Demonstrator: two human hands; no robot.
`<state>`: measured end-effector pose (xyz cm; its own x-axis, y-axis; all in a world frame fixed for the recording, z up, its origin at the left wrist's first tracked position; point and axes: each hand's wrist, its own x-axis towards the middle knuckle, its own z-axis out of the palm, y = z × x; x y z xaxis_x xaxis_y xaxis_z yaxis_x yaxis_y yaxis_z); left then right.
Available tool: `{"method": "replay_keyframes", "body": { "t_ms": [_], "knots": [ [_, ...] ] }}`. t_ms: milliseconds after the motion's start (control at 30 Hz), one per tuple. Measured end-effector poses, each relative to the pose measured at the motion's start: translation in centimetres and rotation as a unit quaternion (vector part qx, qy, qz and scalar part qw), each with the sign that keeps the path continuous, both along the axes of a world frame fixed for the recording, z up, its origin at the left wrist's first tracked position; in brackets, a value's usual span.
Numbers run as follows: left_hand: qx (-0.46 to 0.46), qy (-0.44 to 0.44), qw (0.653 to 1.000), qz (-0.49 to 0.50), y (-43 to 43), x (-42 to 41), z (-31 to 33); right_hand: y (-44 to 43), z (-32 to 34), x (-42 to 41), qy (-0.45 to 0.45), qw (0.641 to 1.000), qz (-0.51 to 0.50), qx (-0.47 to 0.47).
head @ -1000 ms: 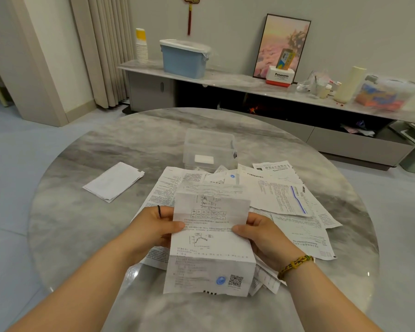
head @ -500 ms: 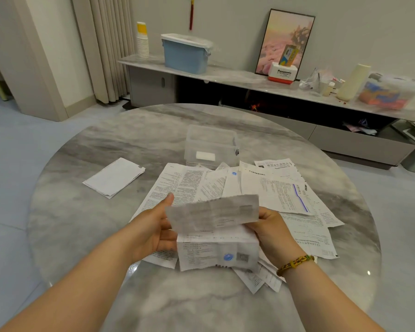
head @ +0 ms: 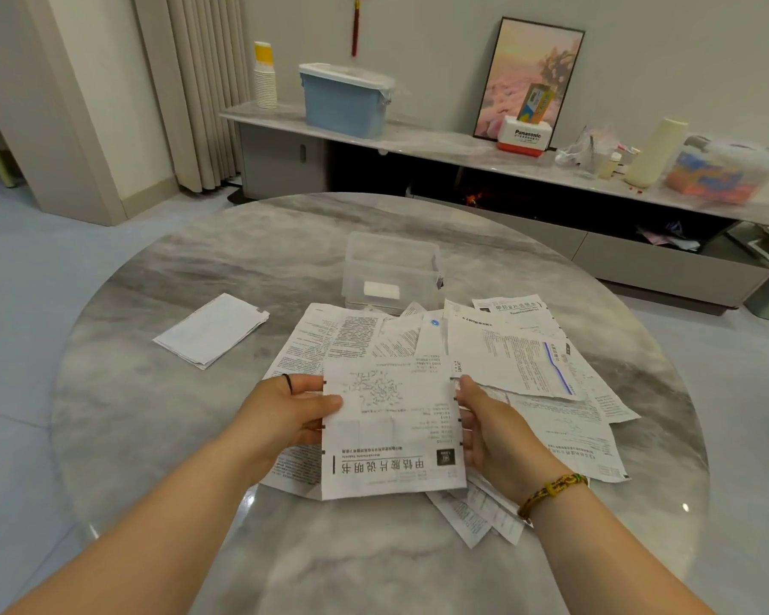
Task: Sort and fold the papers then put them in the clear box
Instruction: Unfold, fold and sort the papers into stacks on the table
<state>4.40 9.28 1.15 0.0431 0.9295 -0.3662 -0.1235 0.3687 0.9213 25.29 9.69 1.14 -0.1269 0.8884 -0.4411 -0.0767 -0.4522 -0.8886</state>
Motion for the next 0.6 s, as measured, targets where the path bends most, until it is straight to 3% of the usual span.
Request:
{"method": "replay_keyframes", "body": {
  "t_ms": [133, 333, 600],
  "knots": [
    [0.017, -0.005, 1.0, 0.023, 0.14, -0.26, 0.15, -0.44, 0.0, -0.17, -0.032, 0.997, 0.069, 0.018],
    [-0.006, 0.058, 0.995, -0.08, -0.29, -0.23, -0.11, -0.43, 0.03, -0.19, -0.009, 0.998, 0.044, 0.041],
    [-0.005, 0.039, 0.996, -0.079, -0.24, -0.2, 0.03, -0.5, 0.37, -0.14, -0.006, 0.998, 0.052, 0.034]
  ]
}}
